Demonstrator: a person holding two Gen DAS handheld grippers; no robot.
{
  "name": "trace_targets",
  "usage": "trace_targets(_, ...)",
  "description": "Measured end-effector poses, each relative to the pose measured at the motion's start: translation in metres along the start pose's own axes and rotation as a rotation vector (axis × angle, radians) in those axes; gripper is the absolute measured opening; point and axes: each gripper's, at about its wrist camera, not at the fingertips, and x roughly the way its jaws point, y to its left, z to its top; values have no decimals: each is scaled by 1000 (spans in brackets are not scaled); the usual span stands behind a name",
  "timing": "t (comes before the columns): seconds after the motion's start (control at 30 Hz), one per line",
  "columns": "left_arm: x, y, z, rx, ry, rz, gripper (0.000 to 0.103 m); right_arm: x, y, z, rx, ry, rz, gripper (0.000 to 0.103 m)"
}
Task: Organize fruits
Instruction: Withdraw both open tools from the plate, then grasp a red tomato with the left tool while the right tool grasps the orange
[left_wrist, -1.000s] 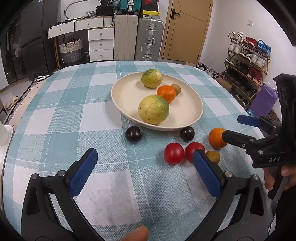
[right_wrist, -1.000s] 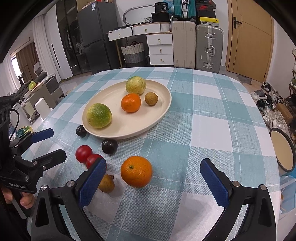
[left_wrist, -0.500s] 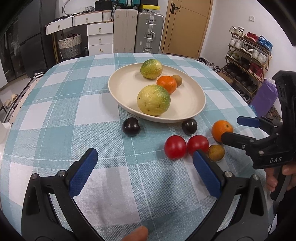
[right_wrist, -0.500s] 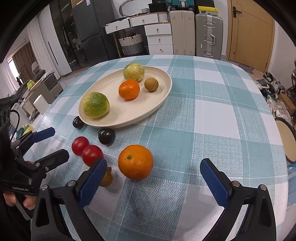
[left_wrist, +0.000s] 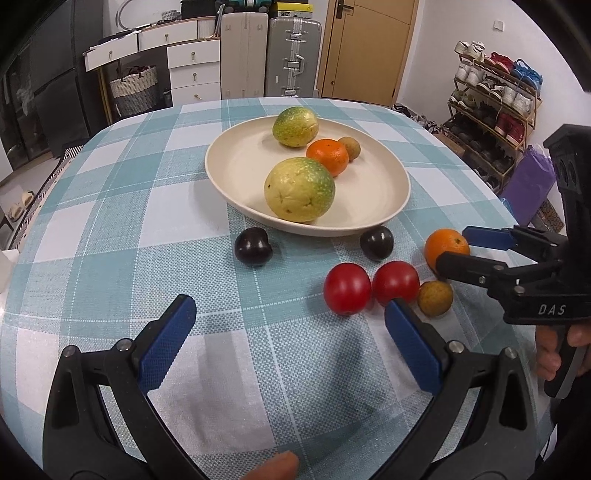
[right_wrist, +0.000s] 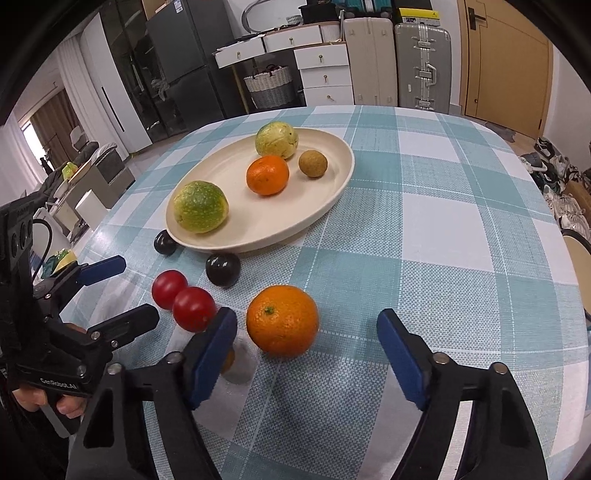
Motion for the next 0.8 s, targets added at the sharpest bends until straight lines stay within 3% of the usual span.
trace_targets(0.2,3,-1,0,9,17,-9,96,2,4,-1,-10,2,21,70)
trace_targets(0.37,8,-1,1,10,34,-24,84,2,4,-2,-11,0,19,70)
trace_targets(0.57,11,-4,4,25,39,-39,78,0,3,-2,-5,-4,24,70)
trace_targets(0.8,16,-8,9,39,46,-45,68,-1,1,-1,-9,-8,30,61)
